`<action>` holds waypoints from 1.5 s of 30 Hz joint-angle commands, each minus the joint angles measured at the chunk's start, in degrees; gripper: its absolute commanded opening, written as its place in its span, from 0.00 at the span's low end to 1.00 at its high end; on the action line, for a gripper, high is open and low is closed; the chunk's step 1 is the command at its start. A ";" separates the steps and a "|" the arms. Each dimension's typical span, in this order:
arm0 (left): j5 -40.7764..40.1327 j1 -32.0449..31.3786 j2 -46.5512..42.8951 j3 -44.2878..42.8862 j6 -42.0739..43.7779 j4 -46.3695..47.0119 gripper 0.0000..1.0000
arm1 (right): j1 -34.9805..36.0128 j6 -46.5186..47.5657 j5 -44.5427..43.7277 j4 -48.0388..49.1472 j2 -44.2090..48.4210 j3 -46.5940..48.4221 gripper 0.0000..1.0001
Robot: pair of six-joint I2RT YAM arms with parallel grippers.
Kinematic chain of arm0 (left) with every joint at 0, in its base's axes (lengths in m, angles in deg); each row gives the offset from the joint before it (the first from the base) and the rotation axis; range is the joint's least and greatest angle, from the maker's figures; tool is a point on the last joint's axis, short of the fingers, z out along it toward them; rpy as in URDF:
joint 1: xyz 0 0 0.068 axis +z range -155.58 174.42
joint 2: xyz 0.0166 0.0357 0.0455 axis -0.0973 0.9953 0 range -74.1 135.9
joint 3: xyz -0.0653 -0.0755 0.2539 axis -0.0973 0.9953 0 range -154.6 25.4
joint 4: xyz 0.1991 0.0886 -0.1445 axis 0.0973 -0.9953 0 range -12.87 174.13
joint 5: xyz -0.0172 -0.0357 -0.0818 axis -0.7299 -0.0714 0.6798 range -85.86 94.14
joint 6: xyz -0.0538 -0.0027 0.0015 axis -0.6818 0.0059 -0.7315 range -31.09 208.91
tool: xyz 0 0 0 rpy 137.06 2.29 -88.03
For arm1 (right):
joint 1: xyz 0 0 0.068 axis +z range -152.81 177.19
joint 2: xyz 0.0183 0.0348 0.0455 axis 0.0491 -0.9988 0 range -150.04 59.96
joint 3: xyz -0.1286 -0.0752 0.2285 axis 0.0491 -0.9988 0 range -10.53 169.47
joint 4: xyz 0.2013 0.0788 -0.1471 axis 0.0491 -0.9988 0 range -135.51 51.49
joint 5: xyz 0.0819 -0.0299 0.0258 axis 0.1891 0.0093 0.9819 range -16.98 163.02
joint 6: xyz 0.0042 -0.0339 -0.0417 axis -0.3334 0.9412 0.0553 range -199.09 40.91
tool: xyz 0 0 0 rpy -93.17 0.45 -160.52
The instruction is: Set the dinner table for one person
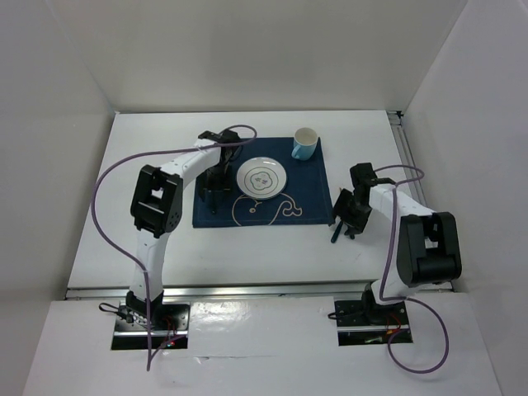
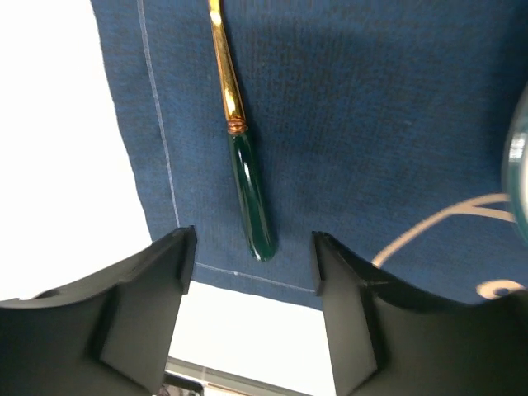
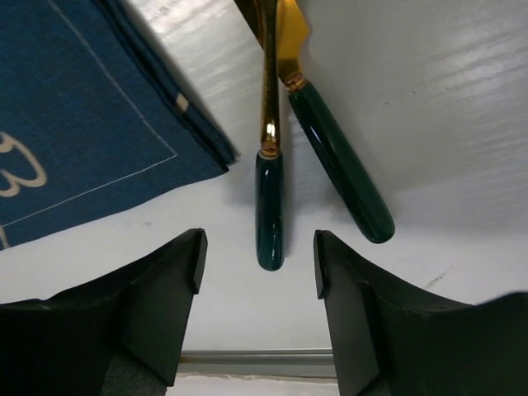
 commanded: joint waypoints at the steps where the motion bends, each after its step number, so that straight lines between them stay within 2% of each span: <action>1: -2.24 -0.81 -3.89 -4.66 0.97 -4.02 0.77 | 2.31 -2.31 -3.27 3.61 -1.11 -0.97 0.65; 5: -2.78 -0.81 -7.48 -5.19 0.27 -4.64 0.77 | 2.85 -2.93 -3.97 5.89 -3.22 -1.50 0.50; 6: -2.78 -0.81 -8.37 -5.19 -0.34 -4.64 0.77 | 3.37 -3.45 -4.94 5.89 -3.82 -1.50 0.38; 9: -3.31 -0.81 -11.35 -5.72 -0.35 -5.17 0.77 | 3.37 -3.46 -7.40 5.02 -3.83 -0.01 0.16; 10: -2.78 -0.81 -12.06 -6.33 -0.35 -5.78 0.75 | 3.37 -3.46 -7.41 3.79 -3.13 1.39 0.04; 11: -2.78 -0.81 -12.77 -6.33 -0.35 -5.79 0.75 | 4.16 -3.46 -8.28 3.17 -2.43 2.10 0.00; 16: -1.46 -0.81 -15.93 -8.09 0.27 -6.49 0.75 | 9.25 -2.94 -11.98 -1.48 0.91 9.38 0.00; 19: -0.94 -0.81 -17.34 -8.62 0.27 -7.10 0.75 | 11.80 -1.18 -11.45 -2.28 -0.92 14.83 0.00; 25: -0.40 -0.81 -19.71 -7.39 0.27 -7.63 0.75 | 15.67 3.12 -7.59 -1.76 -14.26 25.55 0.00; 34: -1.72 -0.81 -22.79 -3.96 0.88 -6.31 0.75 | 19.10 5.07 -7.49 0.44 -25.45 32.07 0.01; 36: -1.20 -0.81 -22.79 -3.96 0.88 -6.31 0.75 | 19.10 5.68 -8.10 0.96 -26.59 33.56 0.05; 37: -1.20 -0.81 -23.31 -3.96 0.88 -6.31 0.75 | 19.63 5.68 -9.24 0.97 -26.59 33.57 0.15; 39: -0.41 -0.81 -23.32 -3.35 0.88 -6.31 0.75 | 19.63 5.68 -10.48 0.27 -25.99 34.70 0.28; 40: 0.20 -0.81 -24.02 -2.48 0.88 -5.53 0.75 | 19.63 6.21 -11.18 0.27 -25.98 34.71 0.45; 45: 0.83 -0.81 -24.55 -1.68 0.88 -4.29 0.75 | 19.02 6.21 -12.94 -1.84 -22.48 35.85 0.48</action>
